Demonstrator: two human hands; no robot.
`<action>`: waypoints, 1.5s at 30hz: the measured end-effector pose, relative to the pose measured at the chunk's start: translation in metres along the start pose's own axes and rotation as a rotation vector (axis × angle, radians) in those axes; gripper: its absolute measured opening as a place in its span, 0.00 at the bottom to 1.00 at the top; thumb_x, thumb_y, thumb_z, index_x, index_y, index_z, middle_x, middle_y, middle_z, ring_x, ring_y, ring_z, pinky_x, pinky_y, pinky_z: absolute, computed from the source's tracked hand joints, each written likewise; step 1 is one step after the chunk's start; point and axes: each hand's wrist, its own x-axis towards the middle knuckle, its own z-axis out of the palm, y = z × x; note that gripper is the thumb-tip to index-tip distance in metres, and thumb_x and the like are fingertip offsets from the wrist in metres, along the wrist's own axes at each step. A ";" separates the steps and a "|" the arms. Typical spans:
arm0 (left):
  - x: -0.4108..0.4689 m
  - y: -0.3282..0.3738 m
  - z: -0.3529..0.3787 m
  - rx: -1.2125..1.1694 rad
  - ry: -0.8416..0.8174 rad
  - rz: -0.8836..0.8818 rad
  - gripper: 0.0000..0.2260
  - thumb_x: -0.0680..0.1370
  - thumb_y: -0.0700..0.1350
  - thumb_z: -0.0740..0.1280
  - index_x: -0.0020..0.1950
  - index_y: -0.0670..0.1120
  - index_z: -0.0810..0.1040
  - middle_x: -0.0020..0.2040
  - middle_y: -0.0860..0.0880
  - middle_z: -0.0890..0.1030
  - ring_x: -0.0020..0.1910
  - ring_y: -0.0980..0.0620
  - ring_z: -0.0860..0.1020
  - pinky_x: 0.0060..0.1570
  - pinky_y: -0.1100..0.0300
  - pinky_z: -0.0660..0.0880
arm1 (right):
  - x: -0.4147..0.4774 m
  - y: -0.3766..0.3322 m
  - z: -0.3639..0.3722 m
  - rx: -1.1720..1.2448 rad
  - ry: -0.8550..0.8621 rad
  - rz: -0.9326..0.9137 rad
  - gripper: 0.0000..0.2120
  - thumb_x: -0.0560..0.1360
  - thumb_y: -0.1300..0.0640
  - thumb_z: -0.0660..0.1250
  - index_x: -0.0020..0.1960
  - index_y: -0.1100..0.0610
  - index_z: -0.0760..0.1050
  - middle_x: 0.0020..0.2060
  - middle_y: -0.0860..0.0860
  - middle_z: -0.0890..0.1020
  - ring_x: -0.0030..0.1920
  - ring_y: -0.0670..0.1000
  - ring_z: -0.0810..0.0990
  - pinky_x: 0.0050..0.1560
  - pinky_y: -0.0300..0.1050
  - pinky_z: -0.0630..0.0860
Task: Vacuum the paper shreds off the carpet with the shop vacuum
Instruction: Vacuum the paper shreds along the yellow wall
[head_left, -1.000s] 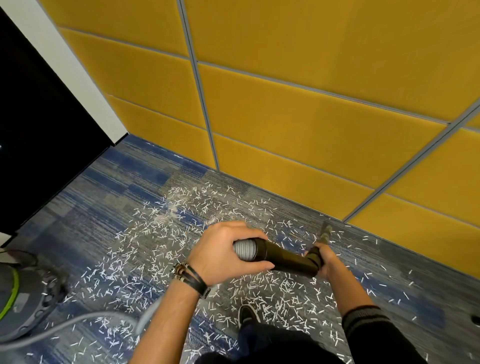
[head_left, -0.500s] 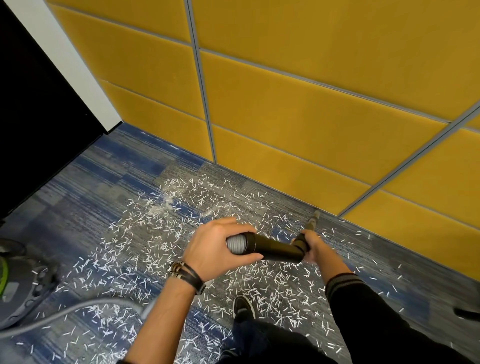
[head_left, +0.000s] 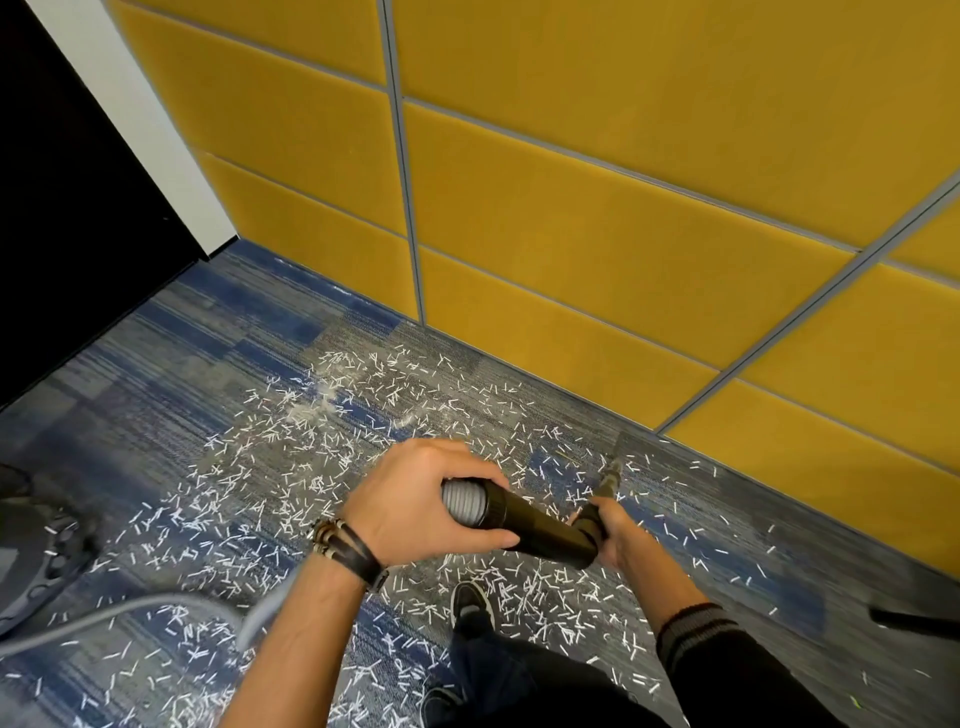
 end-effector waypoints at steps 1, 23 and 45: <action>-0.004 0.004 0.003 0.003 0.015 -0.001 0.21 0.66 0.71 0.74 0.55 0.64 0.83 0.42 0.65 0.79 0.44 0.65 0.78 0.45 0.62 0.77 | -0.003 -0.001 -0.003 -0.019 0.008 -0.015 0.09 0.84 0.54 0.55 0.52 0.60 0.64 0.33 0.57 0.75 0.31 0.55 0.74 0.25 0.45 0.77; -0.069 0.047 0.018 0.072 0.081 -0.009 0.24 0.66 0.73 0.71 0.55 0.62 0.84 0.42 0.66 0.78 0.45 0.66 0.78 0.47 0.63 0.78 | -0.040 0.039 -0.026 -0.154 -0.004 -0.046 0.08 0.83 0.54 0.57 0.51 0.60 0.65 0.30 0.58 0.78 0.27 0.56 0.78 0.25 0.50 0.80; -0.097 0.047 0.015 0.155 0.096 -0.016 0.23 0.67 0.73 0.71 0.55 0.61 0.83 0.42 0.62 0.78 0.42 0.63 0.78 0.45 0.60 0.80 | -0.036 0.046 0.010 -0.252 -0.031 -0.090 0.13 0.82 0.51 0.59 0.59 0.59 0.65 0.31 0.57 0.77 0.28 0.54 0.77 0.37 0.49 0.78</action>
